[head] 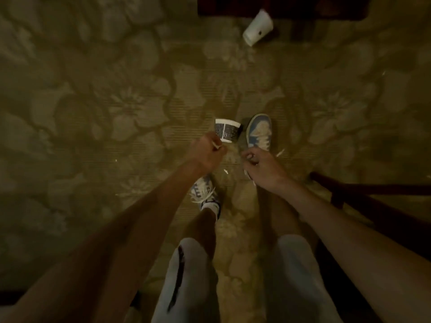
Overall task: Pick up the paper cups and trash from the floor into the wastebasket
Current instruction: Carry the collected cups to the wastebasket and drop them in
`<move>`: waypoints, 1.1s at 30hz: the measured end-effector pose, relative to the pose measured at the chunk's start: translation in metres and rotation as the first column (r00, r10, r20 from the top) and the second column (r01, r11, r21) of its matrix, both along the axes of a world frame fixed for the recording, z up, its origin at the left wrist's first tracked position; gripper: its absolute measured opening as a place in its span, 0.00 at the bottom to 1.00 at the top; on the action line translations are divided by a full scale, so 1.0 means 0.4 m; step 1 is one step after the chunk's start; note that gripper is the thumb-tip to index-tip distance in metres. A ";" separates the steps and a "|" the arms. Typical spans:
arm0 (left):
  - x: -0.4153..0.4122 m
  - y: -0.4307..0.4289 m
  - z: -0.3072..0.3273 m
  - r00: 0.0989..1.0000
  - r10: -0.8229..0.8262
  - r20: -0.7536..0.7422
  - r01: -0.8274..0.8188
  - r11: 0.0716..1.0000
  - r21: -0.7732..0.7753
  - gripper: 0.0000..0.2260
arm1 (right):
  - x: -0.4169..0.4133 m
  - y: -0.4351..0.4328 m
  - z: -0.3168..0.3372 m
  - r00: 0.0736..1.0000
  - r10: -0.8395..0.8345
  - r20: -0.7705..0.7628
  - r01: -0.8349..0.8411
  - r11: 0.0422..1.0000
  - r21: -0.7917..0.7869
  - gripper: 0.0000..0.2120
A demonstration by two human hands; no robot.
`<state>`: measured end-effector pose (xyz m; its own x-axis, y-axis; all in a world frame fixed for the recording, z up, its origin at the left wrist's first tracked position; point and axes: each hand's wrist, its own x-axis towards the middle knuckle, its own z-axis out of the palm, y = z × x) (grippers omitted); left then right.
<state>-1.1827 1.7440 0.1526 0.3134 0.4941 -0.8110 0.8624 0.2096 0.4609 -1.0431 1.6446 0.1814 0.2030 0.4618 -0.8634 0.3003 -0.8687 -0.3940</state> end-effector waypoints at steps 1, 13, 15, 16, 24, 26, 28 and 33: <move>0.006 0.001 -0.072 1.000 0.030 -0.005 -0.030 0.999 -0.027 0.05 | 0.013 0.014 -0.074 0.999 -0.018 -0.031 0.018 1.000 -0.015 0.11; 0.026 -0.020 -0.608 0.848 0.522 -0.097 -0.530 0.832 -0.160 0.13 | 0.086 0.097 -0.591 0.974 -0.141 -0.175 0.134 0.990 -0.050 0.21; 0.029 -0.019 -0.632 0.846 0.524 -0.094 -0.532 0.822 -0.202 0.13 | 0.077 0.094 -0.649 0.973 -0.121 -0.197 0.097 0.987 -0.127 0.23; 0.031 -0.018 -0.642 0.845 0.527 -0.092 -0.533 0.817 -0.220 0.13 | 0.070 0.094 -0.667 0.976 -0.105 -0.189 0.082 0.988 -0.128 0.25; 0.054 0.021 -0.642 0.774 0.630 -0.059 -0.606 0.711 -0.357 0.14 | 0.065 0.119 -0.657 0.930 -0.308 -0.200 0.290 0.950 -0.114 0.27; 0.081 0.044 -0.626 0.771 0.636 -0.030 -0.596 0.705 -0.385 0.14 | 0.080 0.150 -0.631 0.909 -0.370 -0.193 0.357 0.929 -0.100 0.25; 0.111 0.083 -0.609 0.739 0.673 0.012 -0.611 0.678 -0.408 0.15 | 0.104 0.195 -0.608 0.889 -0.416 -0.193 0.414 0.909 -0.052 0.20; 0.200 0.252 -0.584 0.666 0.740 0.098 -0.662 0.646 -0.381 0.16 | 0.246 0.349 -0.596 0.890 -0.453 -0.055 0.456 0.883 0.107 0.04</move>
